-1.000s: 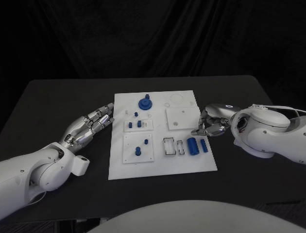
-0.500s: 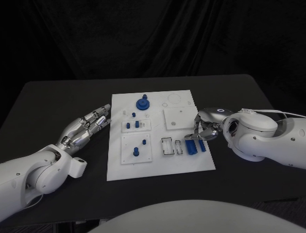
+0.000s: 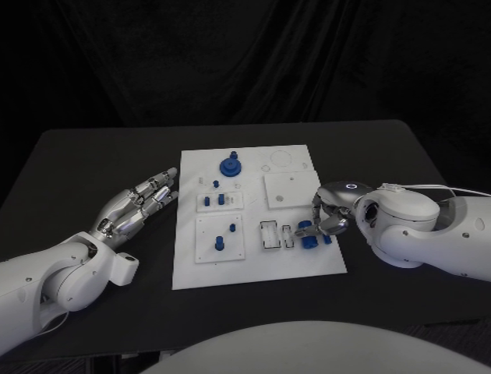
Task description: Assemble the parts on the task board
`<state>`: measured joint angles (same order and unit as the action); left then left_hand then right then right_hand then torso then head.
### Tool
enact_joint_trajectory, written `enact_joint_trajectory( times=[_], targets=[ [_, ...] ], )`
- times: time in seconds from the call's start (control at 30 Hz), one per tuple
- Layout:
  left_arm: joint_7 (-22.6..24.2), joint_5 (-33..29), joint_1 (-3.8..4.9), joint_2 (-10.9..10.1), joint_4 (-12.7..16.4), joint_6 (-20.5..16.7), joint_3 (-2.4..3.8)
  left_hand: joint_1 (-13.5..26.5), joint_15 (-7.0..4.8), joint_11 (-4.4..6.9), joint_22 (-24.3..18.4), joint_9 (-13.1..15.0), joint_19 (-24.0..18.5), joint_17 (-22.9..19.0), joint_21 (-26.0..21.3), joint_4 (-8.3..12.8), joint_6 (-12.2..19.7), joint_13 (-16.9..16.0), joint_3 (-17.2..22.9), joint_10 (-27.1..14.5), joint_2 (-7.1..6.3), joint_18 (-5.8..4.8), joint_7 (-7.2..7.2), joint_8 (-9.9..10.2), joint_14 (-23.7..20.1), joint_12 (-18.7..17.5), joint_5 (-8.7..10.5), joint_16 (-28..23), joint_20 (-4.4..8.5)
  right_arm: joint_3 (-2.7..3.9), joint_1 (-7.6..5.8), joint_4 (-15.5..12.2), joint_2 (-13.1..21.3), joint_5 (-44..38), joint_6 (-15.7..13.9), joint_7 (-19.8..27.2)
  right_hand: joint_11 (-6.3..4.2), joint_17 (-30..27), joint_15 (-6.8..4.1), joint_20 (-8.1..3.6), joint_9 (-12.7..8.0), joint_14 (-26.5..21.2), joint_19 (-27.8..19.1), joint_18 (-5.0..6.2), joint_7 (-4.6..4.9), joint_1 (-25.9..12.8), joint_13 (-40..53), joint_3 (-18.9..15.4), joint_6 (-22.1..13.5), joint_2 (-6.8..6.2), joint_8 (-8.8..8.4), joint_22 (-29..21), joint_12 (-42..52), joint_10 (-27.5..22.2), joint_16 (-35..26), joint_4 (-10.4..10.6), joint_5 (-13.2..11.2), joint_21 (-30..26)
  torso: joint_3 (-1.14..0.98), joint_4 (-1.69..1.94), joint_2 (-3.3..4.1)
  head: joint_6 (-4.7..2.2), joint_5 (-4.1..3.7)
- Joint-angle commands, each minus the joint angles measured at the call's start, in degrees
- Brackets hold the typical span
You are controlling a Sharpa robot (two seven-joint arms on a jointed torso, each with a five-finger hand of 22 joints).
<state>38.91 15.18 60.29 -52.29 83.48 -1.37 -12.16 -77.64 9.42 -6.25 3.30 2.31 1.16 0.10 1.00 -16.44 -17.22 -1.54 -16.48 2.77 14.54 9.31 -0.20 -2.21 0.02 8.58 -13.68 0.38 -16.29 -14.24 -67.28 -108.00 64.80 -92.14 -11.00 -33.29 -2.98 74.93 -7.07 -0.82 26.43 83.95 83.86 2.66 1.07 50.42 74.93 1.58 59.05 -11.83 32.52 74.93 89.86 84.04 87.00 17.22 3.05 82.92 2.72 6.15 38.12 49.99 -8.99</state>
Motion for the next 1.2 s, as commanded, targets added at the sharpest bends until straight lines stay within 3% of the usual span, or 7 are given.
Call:
enact_joint_trajectory(
  times=[0.03,0.17,0.37,0.53,0.73,1.03,1.2],
  targets=[
    [3.71,-0.32,-0.08,0.02,0.19,0.54,0.05,-0.02,-0.01,-0.05,-0.05,0.03,-0.17,-0.10,-0.19,0.01,0.09,0.07,0.23,-0.26,0.69,0.97,0.07,0.04,-0.02,0.00,-0.35,-0.38,0.13,0.01,0.26,-0.24,-0.16,-1.86,2.25,-2.12,-0.34,8.82,-0.46,-0.39,0.28,4.88,4.22,-0.98,-0.59,-0.60,15.07,0.10,-0.08,0.26,0.28,12.89,0.14,5.96,0.11,-0.02,-0.12,0.05,-0.01,0.04,0.00,0.01,-0.04],
    [3.61,-0.32,-0.10,0.00,0.21,0.60,0.05,-0.04,0.02,-0.07,-0.07,0.04,-0.18,-0.10,-0.20,0.02,0.05,0.07,0.24,-0.27,0.70,0.97,0.10,0.04,-0.02,0.01,-0.38,-0.38,0.12,0.01,0.48,-0.05,-0.71,-1.96,1.62,-1.58,-0.16,7.97,-0.29,-0.23,1.19,4.70,3.95,-0.83,-0.40,1.86,15.07,2.27,-1.12,2.25,0.21,12.68,0.14,5.96,-0.30,-0.12,1.94,-0.44,-0.03,-0.03,0.00,0.01,0.08],
    [3.46,-0.32,-0.11,-0.01,0.22,0.72,0.05,-0.18,0.16,-0.13,-0.06,0.04,-0.17,-0.10,-0.19,0.11,0.07,0.07,0.31,-0.30,0.77,0.96,0.20,0.04,-0.02,0.00,-0.58,-0.38,0.05,0.02,0.87,0.45,-1.58,-1.73,1.72,-1.08,0.22,7.17,-0.01,0.10,1.75,4.57,3.64,-0.71,0.02,8.61,15.07,5.56,-2.55,5.06,-1.14,12.51,0.14,5.96,-0.72,-0.51,17.66,-0.77,0.00,0.02,-0.02,0.01,0.22],
    [3.32,-0.32,-0.13,-0.07,0.25,0.72,0.05,-0.41,0.24,-0.20,-0.07,0.06,-0.16,-0.10,-0.19,0.22,-0.06,0.07,0.40,-0.32,0.82,0.96,0.45,0.02,-0.02,0.02,-0.96,-0.38,-0.01,0.02,1.08,0.92,-2.03,-0.62,4.65,-2.34,0.52,6.61,0.27,0.34,1.82,4.47,3.45,-0.62,0.40,9.23,15.07,6.23,-3.35,5.58,-2.20,12.38,0.14,5.96,-0.99,-0.59,25.93,-1.08,-0.01,-0.04,-0.02,0.01,0.31],
    [3.17,-0.32,-0.14,0.02,0.26,0.89,0.05,-0.55,0.35,-0.20,-0.09,0.06,-0.16,-0.10,-0.19,0.29,-0.09,0.07,0.46,-0.33,0.85,0.95,0.62,0.01,-0.02,0.04,-1.21,-0.38,-0.03,0.03,1.17,1.65,-2.48,2.21,8.42,-4.23,0.58,5.92,0.48,0.55,2.00,4.34,3.25,-0.49,0.49,10.00,15.07,7.04,-3.84,5.80,-2.68,12.21,0.14,5.96,-1.34,-0.83,29.48,-1.54,-0.02,0.04,0.02,0.01,0.17],
    [2.99,-0.32,-0.17,0.16,0.13,1.14,0.05,-0.74,0.46,-0.25,-0.08,0.10,-0.15,-0.10,-0.18,0.37,-0.31,0.08,0.56,-0.38,0.93,0.94,0.87,-0.03,-0.02,-0.01,-1.54,-0.38,-0.07,0.03,1.19,2.75,-3.25,6.15,11.63,-5.52,0.76,5.17,1.02,0.99,2.80,4.20,3.03,-0.36,0.79,12.18,15.07,7.36,-5.62,4.92,-2.58,12.01,0.14,5.96,-1.74,-1.92,27.92,-2.11,-0.03,-0.05,-0.07,0.01,0.23],
    [2.88,-0.32,-0.20,0.19,0.10,1.30,0.05,-0.82,0.56,-0.27,-0.08,0.14,-0.15,-0.10,-0.17,0.38,-0.57,0.08,0.62,-0.38,1.03,0.94,1.11,-0.08,-0.02,0.04,-1.80,-0.38,-0.09,0.04,1.19,3.11,-3.58,8.48,10.31,-5.18,0.57,5.13,1.00,1.09,4.23,4.21,3.01,-0.34,0.53,14.91,15.07,8.15,-6.06,5.29,-0.91,12.00,0.14,5.96,-1.77,-3.26,28.05,-2.15,-0.01,0.03,-0.12,0.01,0.37]
  ],
)
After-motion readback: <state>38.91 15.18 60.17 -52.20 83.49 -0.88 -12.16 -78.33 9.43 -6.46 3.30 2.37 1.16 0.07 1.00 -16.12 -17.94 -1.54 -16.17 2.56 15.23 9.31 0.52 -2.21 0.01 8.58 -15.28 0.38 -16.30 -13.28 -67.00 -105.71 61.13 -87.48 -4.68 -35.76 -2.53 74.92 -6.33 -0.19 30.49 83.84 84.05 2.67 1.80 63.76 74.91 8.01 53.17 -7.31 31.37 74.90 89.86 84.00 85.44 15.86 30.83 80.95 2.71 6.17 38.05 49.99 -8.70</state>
